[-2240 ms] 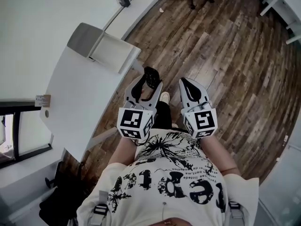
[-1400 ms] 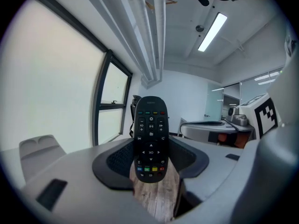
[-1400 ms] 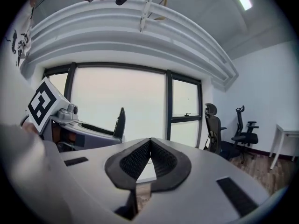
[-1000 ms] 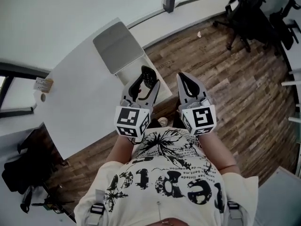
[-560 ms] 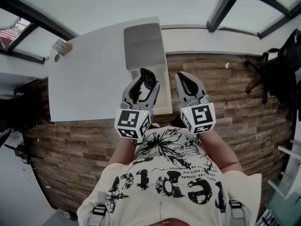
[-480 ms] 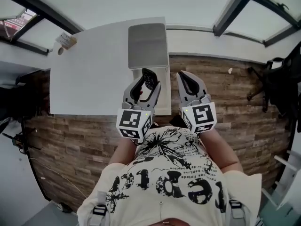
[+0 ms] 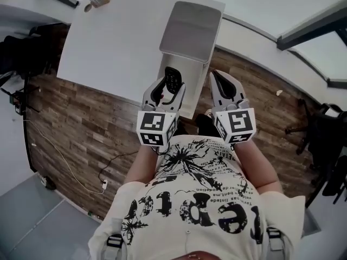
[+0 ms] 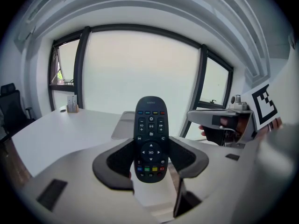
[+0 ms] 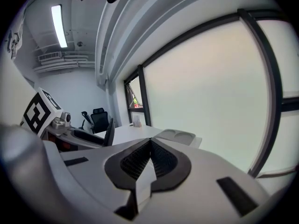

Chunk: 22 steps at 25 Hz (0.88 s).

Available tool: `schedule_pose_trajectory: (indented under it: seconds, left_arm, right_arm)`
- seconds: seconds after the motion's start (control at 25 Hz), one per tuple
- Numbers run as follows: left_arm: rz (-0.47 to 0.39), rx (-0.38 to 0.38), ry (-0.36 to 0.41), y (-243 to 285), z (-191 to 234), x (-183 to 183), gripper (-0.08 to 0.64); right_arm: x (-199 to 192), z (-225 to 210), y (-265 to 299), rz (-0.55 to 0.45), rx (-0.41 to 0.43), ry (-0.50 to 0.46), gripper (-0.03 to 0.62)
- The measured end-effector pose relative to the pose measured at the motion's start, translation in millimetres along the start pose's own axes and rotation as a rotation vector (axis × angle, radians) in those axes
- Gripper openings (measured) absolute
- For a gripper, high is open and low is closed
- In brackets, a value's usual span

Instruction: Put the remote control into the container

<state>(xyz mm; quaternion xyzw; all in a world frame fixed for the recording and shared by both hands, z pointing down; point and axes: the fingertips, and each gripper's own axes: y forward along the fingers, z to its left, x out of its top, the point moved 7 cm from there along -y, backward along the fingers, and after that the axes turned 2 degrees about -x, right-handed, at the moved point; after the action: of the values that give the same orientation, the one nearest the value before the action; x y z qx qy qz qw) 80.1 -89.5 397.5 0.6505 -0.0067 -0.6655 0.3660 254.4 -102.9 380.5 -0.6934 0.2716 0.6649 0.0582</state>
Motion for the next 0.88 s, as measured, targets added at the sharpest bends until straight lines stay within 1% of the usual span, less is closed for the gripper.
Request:
schedule_pose_trajectory:
  seconds: [0.08, 0.16, 0.32, 0.52, 0.72, 0.88]
  left_arm:
    - [0.033, 0.028, -0.016, 5.1, 1.7, -13.0, 0.238]
    - [0.091, 0.045, -0.043, 8.0, 2.4, -32.6, 0.238]
    - [0.231, 0.041, -0.076, 27.8, 10.3, -65.7, 0.238]
    - [0.373, 0.015, -0.056, 50.0, 11.0, -88.6, 0.238]
    - [0.445, 0.036, -0.044, 63.5, 17.9, -100.7, 0.238]
    - [0.493, 0.004, -0.007, 78.1, 14.7, -109.3, 0.238]
  right_arm:
    - [-8.6, -2.8, 2.8, 0.017, 0.013, 0.002, 0.002]
    - [-21.0, -1.9, 1.6, 0.050, 0.019, 0.009, 0.003]
    - [-39.9, 1.7, 2.2, 0.105, 0.025, 0.029, 0.003]
    - [-55.8, 6.0, -1.9, 0.139, 0.026, 0.034, 0.003]
    - [-74.6, 1.4, 2.6, 0.191, 0.021, 0.057, 0.002]
    - [-77.2, -6.8, 5.3, 0.197, 0.007, 0.053, 0.003]
